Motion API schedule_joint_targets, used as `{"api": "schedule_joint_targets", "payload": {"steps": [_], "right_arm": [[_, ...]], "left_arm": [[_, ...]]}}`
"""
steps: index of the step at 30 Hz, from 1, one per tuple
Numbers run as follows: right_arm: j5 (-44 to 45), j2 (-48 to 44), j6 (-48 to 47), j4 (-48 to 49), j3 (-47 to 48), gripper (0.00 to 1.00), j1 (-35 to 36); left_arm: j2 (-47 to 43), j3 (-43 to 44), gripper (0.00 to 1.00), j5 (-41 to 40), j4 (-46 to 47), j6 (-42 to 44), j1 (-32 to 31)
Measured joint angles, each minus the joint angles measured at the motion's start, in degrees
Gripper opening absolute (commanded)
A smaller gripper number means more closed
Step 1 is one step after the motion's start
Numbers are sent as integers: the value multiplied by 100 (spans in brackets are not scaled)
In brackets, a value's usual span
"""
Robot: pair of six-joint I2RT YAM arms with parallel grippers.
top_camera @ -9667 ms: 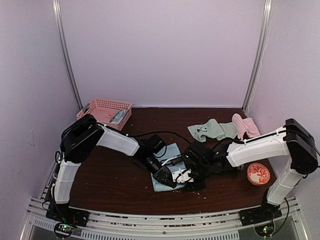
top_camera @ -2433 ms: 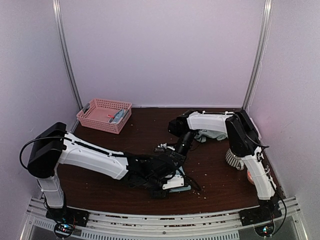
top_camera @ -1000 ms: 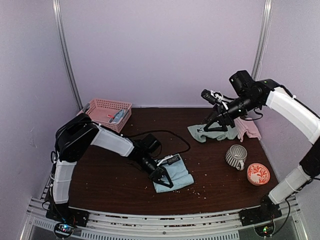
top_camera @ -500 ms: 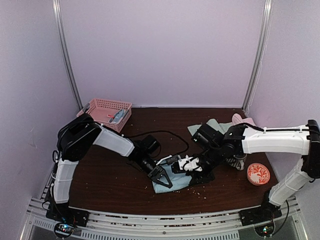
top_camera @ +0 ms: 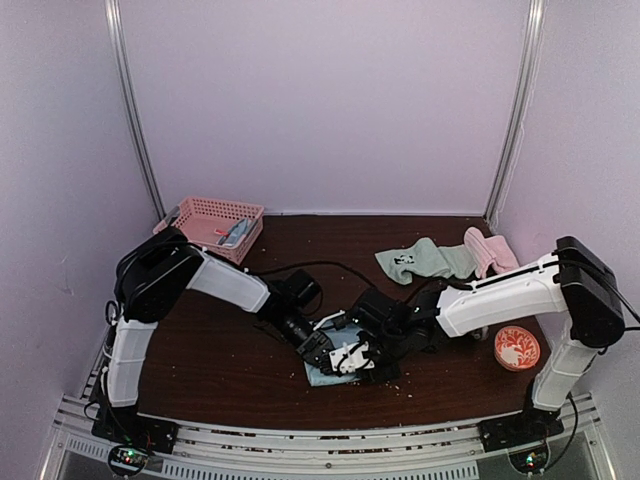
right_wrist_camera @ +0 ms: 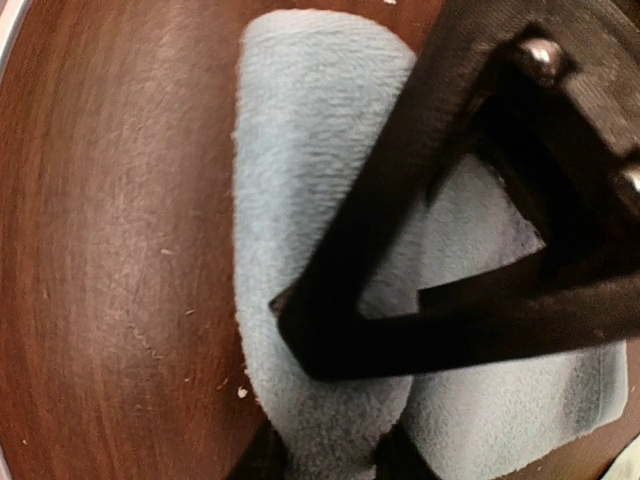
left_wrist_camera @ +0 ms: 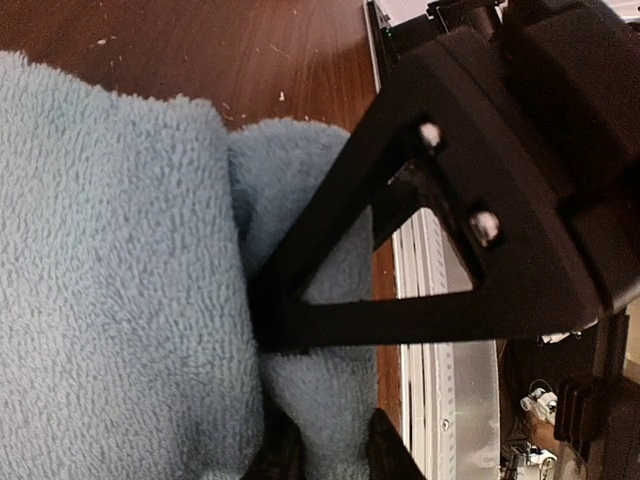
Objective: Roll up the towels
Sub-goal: Roll the towel at the center of the board.
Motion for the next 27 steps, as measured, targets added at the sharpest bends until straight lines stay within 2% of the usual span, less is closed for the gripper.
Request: {"api": "schedule_joint_targets", "payload": {"steps": [3,6,14,18,21,24,27], "right_arm": [[-22,44,-33,-52,55,11,9],[-142,109,-42,-173,164,9,9],[-1335,811,85,-1471,1250,9,-387],[-2133,1469,168,-2347,2100,9,-767],[-2809,2170,179,-3169,2924,10,-1095],[-3414,2959,157,-4146,3866,10,-1353],[-3912,3560,151,-4909,4518,10,-1539]], "left_arm": [[-70,-13,40,-205,-11,26,-9],[-439,-175,47,-890,-79,61,-33],[-2120,-605,51,-3311,-223,-7,339],[-3427,-1248,52,-4789,131,-17,396],[-4601,-1893,54,-5788,560,181,125],[-5525,-2186,54,-6513,931,586,-492],[-5595,-2011,55,-6784,1027,940,-1049]]}}
